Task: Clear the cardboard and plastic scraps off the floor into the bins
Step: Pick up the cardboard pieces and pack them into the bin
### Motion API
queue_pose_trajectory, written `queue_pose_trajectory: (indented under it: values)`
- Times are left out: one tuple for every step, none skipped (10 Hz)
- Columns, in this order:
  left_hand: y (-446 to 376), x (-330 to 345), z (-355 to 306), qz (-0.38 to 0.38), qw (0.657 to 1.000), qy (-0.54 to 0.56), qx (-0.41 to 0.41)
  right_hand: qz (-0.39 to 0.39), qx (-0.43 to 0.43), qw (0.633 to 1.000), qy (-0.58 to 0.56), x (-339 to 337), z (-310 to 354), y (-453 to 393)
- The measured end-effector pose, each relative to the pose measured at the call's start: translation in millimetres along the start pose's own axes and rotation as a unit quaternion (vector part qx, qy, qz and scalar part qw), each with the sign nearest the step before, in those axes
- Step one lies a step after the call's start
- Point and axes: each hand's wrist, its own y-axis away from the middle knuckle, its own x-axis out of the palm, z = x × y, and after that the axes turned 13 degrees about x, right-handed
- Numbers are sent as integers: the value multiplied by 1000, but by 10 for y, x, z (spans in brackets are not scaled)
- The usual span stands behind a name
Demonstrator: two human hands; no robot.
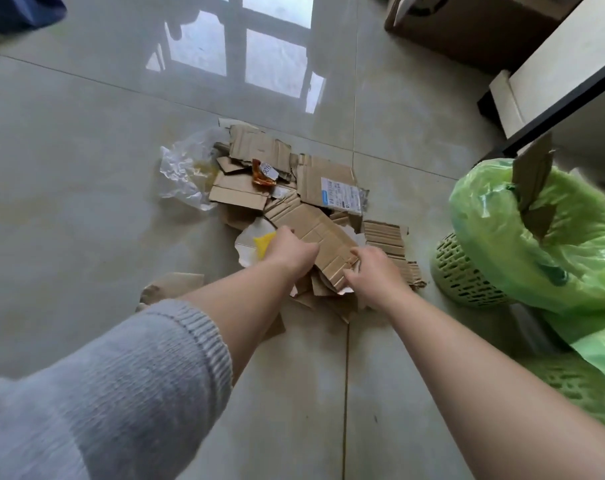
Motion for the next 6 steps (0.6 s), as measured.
queue_pose_trajectory:
  values:
    - [-146,146,42,-26,999,-16,-13,30,16,999,-10,83,-54,-280]
    - [-161,224,44,-47,998,-13,-31,53,33,998,-31,219,-90,-395]
    - [-248,289,146,-62,997,-38,-29,30,40,997,-64,309,-101,-387]
    - [-234,301,201,-85,996,-34,-4,78,39,990,-113,346,-138,-329]
    - [-198,274,221,-79,996,-42,15,90,76,975,-188,381,-192,-323]
    - [-218,199,292,-64,996,-46,40,50,114,961,-249,388,-181,-336]
